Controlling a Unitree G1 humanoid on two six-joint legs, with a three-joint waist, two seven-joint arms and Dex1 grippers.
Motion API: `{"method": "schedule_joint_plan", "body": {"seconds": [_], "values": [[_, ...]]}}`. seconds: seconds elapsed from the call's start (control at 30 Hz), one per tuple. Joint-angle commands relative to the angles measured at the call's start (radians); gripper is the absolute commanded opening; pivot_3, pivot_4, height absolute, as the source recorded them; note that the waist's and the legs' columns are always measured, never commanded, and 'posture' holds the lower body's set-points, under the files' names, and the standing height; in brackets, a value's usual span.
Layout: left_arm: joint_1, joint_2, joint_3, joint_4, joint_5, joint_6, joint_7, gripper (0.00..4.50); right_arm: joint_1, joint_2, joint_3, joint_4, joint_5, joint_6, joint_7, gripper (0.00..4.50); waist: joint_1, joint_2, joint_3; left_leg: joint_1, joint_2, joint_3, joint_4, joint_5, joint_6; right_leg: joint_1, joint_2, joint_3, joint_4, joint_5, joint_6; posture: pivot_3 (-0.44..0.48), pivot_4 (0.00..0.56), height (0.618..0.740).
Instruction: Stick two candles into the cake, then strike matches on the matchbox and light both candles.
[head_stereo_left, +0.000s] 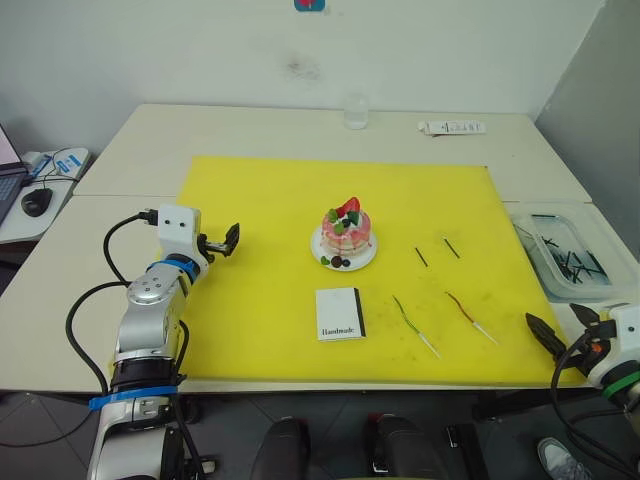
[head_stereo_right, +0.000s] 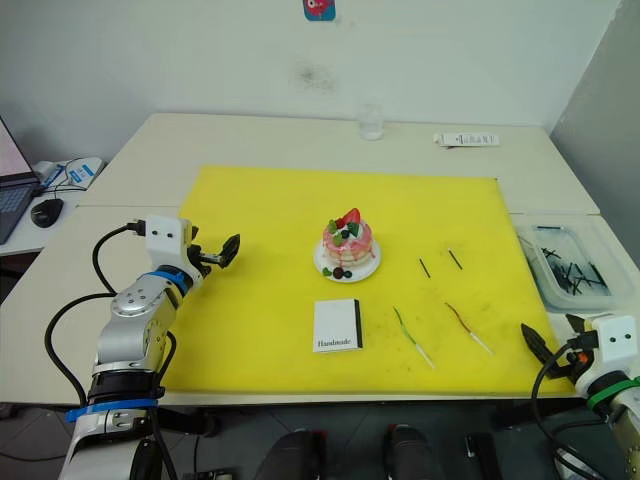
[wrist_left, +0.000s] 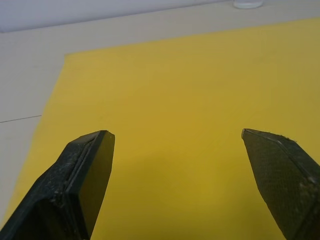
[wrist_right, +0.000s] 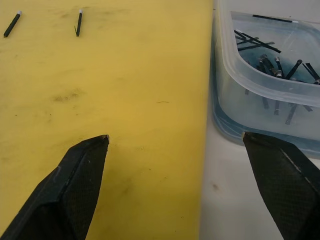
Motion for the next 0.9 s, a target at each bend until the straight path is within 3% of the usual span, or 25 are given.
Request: {"method": "schedule_joint_plan", "body": {"seconds": [0.03,0.77,0.9], "values": [[-0.012,0.021,-0.007,0.000,0.022,-0.022,0.002,4.50,-0.004,-0.004,-0.011,-0.020,-0.002,-0.026,0.001,4.46,0.000,0.000,0.000,0.000,0.000,0.000,0.000,0.000,0.000,0.000,0.000,0.000,0.000,0.000,0.000,0.000,0.150,0.740],[-0.009,-0.005,0.006,-0.052,-0.022,-0.021,-0.022,4.50,-0.016,-0.032,-0.010,-0.014,-0.010,-0.024,0.028,4.46,0.000,0.000,0.000,0.000,0.000,0.000,0.000,0.000,0.000,0.000,0.000,0.000,0.000,0.000,0.000,0.000,0.150,0.740],[0.002,0.020,0.000,-0.138,-0.105,0.031,-0.142,4.50,-0.006,-0.090,-0.020,-0.092,0.040,0.064,0.064,4.46,0.000,0.000,0.000,0.000,0.000,0.000,0.000,0.000,0.000,0.000,0.000,0.000,0.000,0.000,0.000,0.000,0.150,0.740]]}}
